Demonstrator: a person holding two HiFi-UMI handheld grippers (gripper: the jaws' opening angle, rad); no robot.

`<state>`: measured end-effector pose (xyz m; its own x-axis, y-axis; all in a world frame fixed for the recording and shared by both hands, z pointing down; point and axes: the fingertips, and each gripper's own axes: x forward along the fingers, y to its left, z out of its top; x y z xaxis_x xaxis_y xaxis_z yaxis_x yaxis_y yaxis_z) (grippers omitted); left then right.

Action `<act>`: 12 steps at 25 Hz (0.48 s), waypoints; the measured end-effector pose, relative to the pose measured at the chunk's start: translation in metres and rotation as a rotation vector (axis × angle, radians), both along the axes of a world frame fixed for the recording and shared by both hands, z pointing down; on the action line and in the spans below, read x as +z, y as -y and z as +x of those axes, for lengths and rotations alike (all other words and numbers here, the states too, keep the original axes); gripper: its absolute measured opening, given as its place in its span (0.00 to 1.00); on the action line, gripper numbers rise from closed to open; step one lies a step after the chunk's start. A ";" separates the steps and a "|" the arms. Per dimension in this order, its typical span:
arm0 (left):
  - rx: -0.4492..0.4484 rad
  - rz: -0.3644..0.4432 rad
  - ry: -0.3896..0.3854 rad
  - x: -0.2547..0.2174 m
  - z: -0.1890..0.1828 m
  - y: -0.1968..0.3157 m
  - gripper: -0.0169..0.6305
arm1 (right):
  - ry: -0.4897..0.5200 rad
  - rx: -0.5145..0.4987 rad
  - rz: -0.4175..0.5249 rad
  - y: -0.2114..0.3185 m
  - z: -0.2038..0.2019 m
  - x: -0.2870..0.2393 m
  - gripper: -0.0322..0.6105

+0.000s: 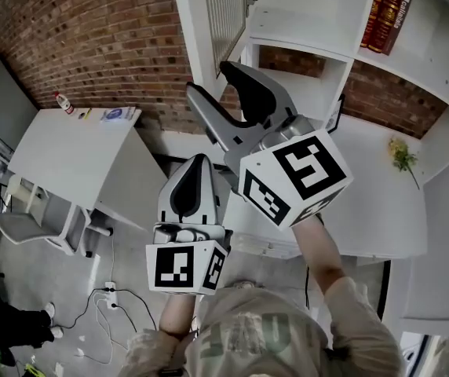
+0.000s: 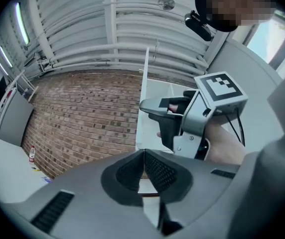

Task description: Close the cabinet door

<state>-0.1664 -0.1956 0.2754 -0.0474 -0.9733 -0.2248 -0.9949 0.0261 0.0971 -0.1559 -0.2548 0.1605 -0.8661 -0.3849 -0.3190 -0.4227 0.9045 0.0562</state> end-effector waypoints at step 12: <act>-0.036 -0.003 -0.011 0.006 -0.018 -0.011 0.05 | -0.008 0.096 -0.002 0.009 -0.010 0.007 0.24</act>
